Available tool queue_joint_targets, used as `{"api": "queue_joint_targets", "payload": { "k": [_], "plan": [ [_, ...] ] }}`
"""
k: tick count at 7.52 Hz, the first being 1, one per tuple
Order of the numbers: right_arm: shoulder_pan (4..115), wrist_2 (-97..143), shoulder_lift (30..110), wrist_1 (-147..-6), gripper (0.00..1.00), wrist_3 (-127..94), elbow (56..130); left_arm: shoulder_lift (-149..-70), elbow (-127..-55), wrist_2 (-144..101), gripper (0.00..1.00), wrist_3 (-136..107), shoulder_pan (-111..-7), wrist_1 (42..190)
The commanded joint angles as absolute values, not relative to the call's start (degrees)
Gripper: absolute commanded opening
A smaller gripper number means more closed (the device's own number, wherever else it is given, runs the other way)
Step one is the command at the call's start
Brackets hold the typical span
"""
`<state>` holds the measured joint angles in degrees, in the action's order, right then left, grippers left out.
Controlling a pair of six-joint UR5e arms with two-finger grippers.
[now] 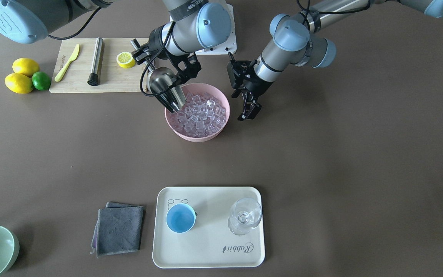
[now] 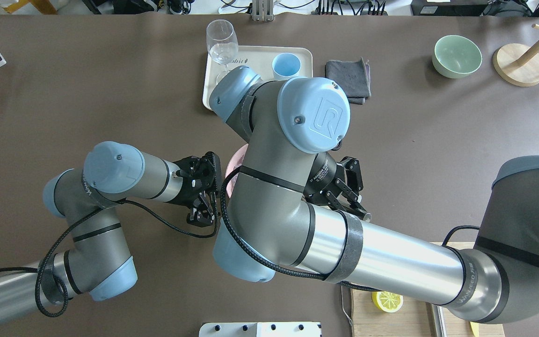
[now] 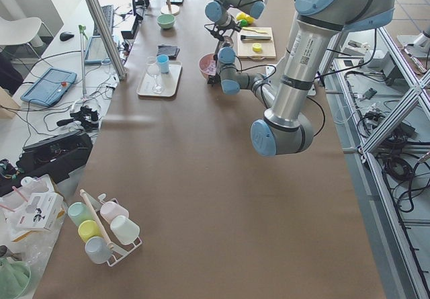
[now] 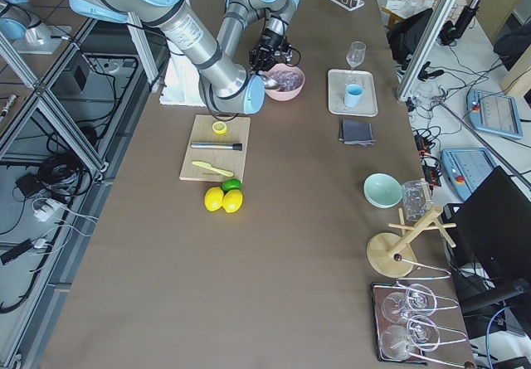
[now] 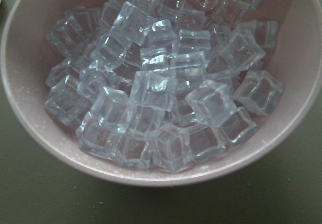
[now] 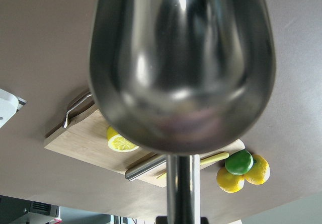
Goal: Put ice in cup with scoop
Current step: 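Swing the right gripper with the scoop over the pink bowl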
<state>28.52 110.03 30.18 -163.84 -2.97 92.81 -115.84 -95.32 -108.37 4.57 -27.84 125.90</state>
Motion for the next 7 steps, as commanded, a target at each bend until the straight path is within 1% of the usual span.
{"api": "queue_joint_targets", "payload": {
  "k": [1,4,7],
  "plan": [
    [27.42,109.25,29.27,-162.52,0.00,-3.87,90.11,-115.66,-95.27,-108.37,0.98,4.74,-27.69,126.04],
    [26.55,107.76,29.09,-158.48,0.00,-5.89,86.67,-115.58,-95.45,-108.63,0.98,4.75,-28.04,126.21],
    [25.93,106.96,29.62,-154.79,0.00,-7.03,86.22,-115.58,-95.45,-108.63,0.98,4.75,-28.21,126.21]
  ]
}}
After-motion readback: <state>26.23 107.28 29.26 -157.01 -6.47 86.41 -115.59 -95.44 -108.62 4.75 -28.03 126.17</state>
